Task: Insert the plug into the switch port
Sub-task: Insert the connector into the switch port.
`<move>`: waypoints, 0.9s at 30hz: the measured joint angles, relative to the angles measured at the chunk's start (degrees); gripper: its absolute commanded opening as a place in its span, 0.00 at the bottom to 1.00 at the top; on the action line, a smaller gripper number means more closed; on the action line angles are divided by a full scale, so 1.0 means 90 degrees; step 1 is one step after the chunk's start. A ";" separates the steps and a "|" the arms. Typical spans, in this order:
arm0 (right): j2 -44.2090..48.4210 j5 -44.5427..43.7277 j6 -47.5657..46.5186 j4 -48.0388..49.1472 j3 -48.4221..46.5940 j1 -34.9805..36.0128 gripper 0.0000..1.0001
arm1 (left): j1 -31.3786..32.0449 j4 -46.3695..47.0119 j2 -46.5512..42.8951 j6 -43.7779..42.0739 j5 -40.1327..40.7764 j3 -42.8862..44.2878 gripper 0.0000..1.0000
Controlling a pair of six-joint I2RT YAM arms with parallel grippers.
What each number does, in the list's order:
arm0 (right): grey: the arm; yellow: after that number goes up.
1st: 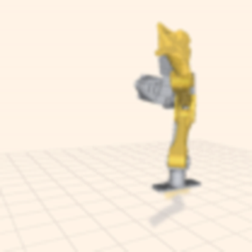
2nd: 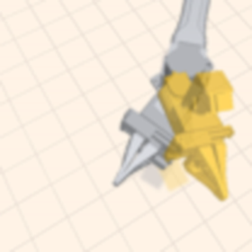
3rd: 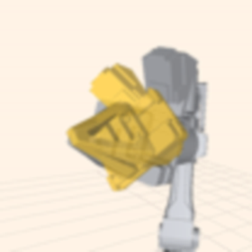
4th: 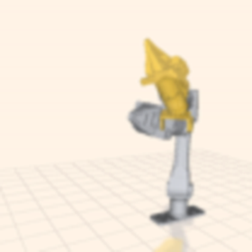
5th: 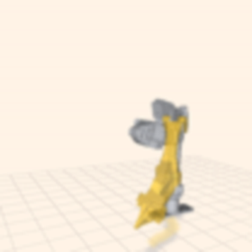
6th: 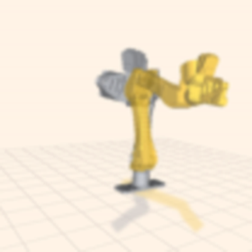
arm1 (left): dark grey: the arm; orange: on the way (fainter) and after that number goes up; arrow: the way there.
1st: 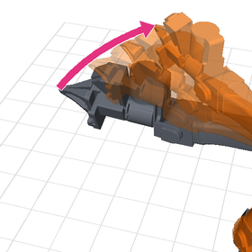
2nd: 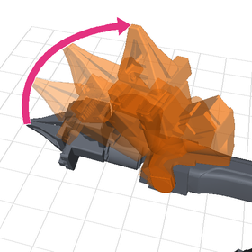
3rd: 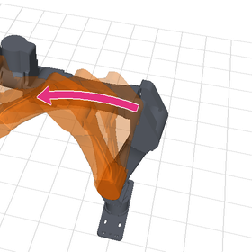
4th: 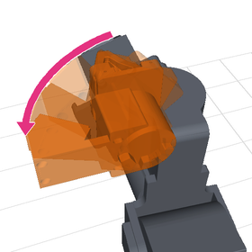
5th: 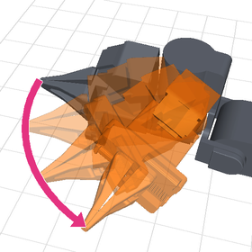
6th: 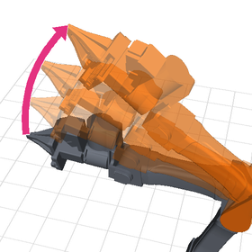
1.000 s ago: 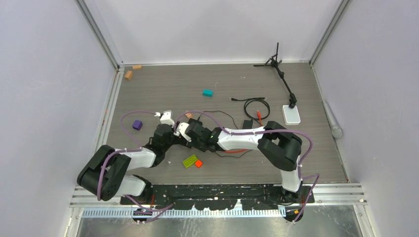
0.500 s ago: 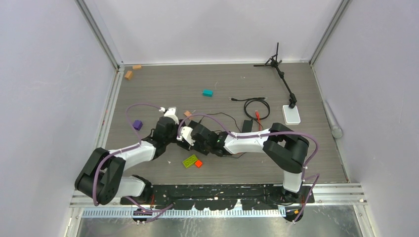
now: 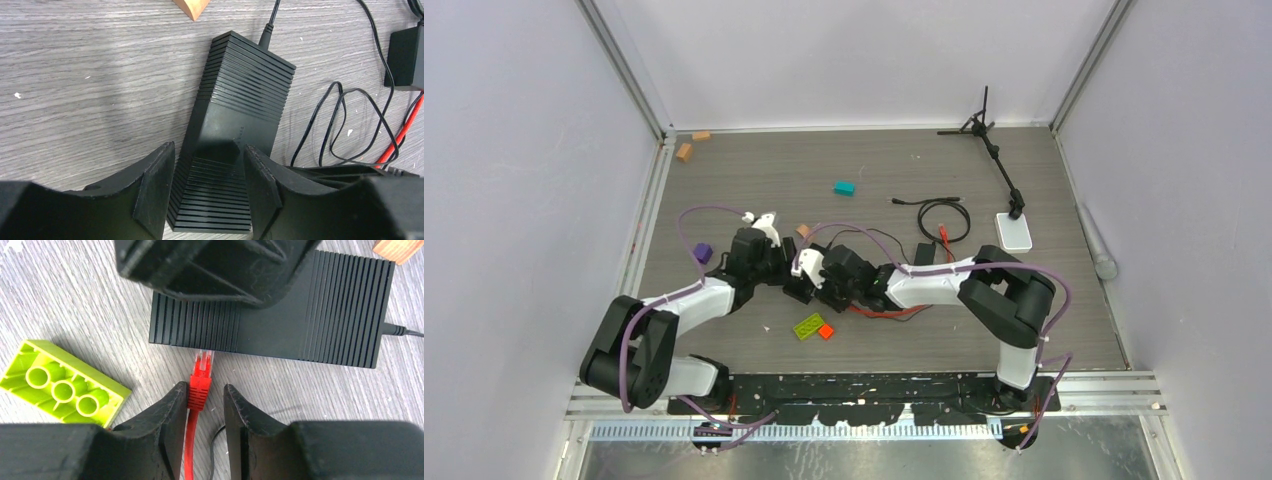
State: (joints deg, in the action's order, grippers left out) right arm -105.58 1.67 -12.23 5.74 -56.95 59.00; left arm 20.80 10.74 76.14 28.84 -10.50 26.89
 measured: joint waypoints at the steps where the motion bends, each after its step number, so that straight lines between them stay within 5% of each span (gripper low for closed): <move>1: 0.0024 0.0058 0.0017 0.0002 0.0032 -0.0032 0.37 | -0.0017 -0.0027 0.0000 -0.0022 -0.0015 0.0000 0.55; 8: 0.0134 0.0304 0.0148 0.0000 0.0182 -0.0192 0.32 | -0.0046 -0.0087 -0.0032 -0.0087 -0.0146 0.0000 0.58; 18: 0.0318 0.0277 0.0330 0.0148 0.0466 -0.0197 0.40 | -0.0058 -0.0085 -0.0073 -0.0073 -0.0272 -0.0063 0.60; 27: 0.0442 0.0245 0.0425 0.0134 0.0607 -0.0197 0.33 | -0.0063 -0.0051 -0.0068 -0.0061 -0.0396 -0.0100 0.59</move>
State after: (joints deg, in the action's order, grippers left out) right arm -101.60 3.88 -8.40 6.94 -51.48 57.23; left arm 20.23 10.28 75.53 28.29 -14.06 26.00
